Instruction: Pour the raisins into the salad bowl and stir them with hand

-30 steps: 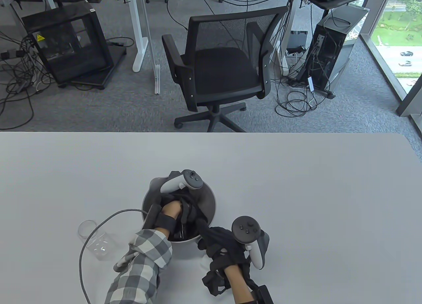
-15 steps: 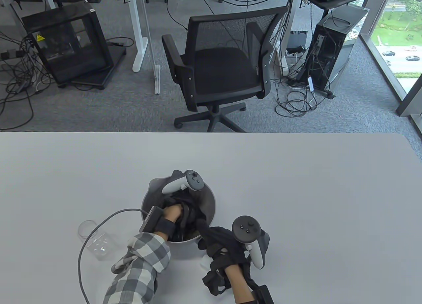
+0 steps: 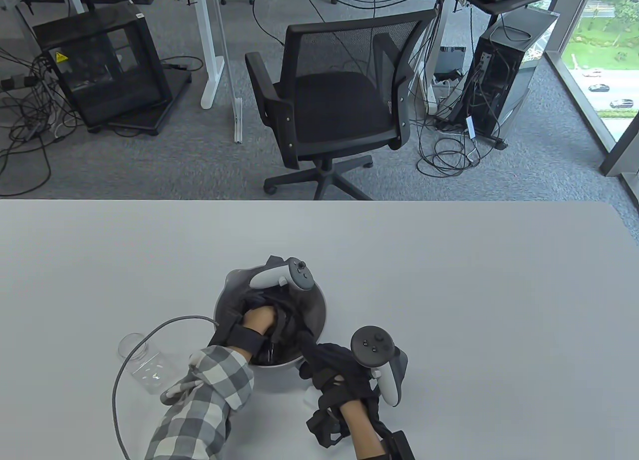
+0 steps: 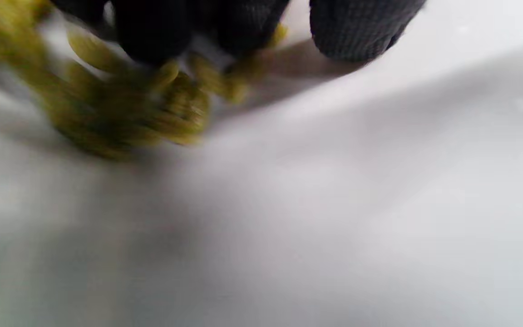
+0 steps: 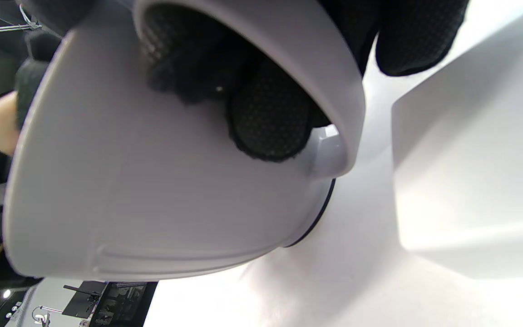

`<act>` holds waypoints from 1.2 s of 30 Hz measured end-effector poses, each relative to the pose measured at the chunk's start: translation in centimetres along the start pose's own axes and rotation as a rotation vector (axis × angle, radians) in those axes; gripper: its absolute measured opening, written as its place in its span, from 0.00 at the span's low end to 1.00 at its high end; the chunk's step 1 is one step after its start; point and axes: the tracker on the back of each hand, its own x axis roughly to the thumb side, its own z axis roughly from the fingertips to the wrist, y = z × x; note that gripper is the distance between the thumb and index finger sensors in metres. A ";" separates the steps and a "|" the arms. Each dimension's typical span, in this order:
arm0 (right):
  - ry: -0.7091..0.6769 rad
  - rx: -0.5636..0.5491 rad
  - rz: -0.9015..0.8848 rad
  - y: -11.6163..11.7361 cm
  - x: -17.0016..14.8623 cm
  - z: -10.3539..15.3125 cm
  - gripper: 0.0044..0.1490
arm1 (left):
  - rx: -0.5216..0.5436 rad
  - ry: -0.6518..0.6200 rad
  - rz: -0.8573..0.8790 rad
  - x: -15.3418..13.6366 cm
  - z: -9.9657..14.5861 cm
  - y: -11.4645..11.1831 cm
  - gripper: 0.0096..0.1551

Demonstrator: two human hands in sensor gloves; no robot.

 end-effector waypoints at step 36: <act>-0.513 -0.385 0.097 -8.2 8.3 9.4 0.49 | 1.024 -0.718 0.043 -2.5 26.2 -12.2 0.49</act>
